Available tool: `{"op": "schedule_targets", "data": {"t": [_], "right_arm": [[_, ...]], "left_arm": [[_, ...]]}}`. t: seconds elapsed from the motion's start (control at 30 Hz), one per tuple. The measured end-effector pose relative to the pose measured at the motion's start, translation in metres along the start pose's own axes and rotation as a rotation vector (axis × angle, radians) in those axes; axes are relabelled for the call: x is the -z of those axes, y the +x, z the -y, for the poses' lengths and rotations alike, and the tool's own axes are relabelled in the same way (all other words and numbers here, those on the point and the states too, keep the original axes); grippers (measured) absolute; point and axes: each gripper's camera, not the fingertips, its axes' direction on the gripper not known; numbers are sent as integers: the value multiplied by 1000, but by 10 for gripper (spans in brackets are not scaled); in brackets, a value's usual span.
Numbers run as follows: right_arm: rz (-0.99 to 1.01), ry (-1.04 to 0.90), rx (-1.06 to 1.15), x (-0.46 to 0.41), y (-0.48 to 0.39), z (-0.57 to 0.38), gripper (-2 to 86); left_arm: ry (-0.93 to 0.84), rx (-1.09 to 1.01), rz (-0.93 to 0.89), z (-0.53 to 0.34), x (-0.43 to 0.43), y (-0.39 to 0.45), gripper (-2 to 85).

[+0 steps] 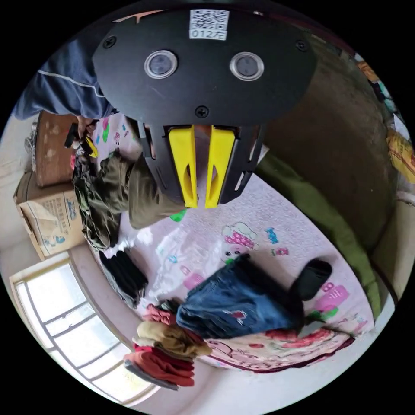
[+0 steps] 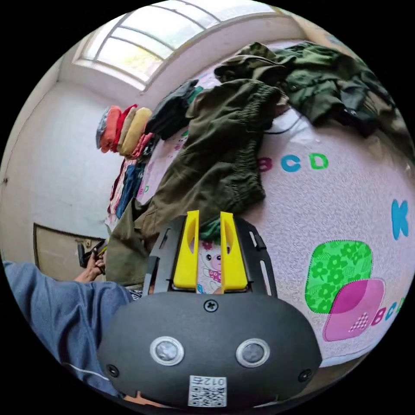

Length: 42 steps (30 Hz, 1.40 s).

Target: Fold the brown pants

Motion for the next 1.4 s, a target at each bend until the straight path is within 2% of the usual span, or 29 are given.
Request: {"op": "schedule_targets", "data": {"t": [0.07,0.17,0.23,0.27,0.33,0.43,0.63,0.73,0.8,0.93,1.0,1.13,1.2,1.3,1.4], "right_arm": [[-6,23,-37,-2,28,4,92],[-2,24,-25,-12,52,20,107],[29,-6,-37,-26,67,34,119],[40,-12,-39,-30,70,36,120],[73,-25,-45,-41,79,43,120],[109,6,-90,-43,94,46,116],[163,1,-93,-39,112,40,118],[172,-20,-57,-41,115,43,111],[174,-28,-41,-41,118,48,106],[199,-40,-22,-38,128,58,98],[212,-44,-18,-37,132,63,94],[238,-54,-4,-29,139,74,91],[250,-52,-7,-25,142,78,91],[262,-46,-18,-17,144,84,91],[256,-35,-25,-8,142,89,91]], "left_arm": [[60,-112,56,10,22,27,9],[83,-425,113,30,28,122,15],[61,-714,117,39,2,221,26],[56,-787,116,39,-7,246,30],[43,-1077,101,33,-53,348,43],[23,-1407,63,16,-122,473,59],[-63,-1891,-60,-26,-253,702,108],[-168,-2159,17,-59,-321,792,129],[-196,-2329,93,-82,-357,830,135],[-366,-2663,257,-138,-423,887,146],[-461,-2723,356,-153,-450,903,149],[-862,-2644,389,-174,-506,933,142],[-940,-2609,431,-187,-528,940,127],[-839,-2597,507,-209,-546,949,81],[-773,-2554,487,-227,-536,959,49]]}}
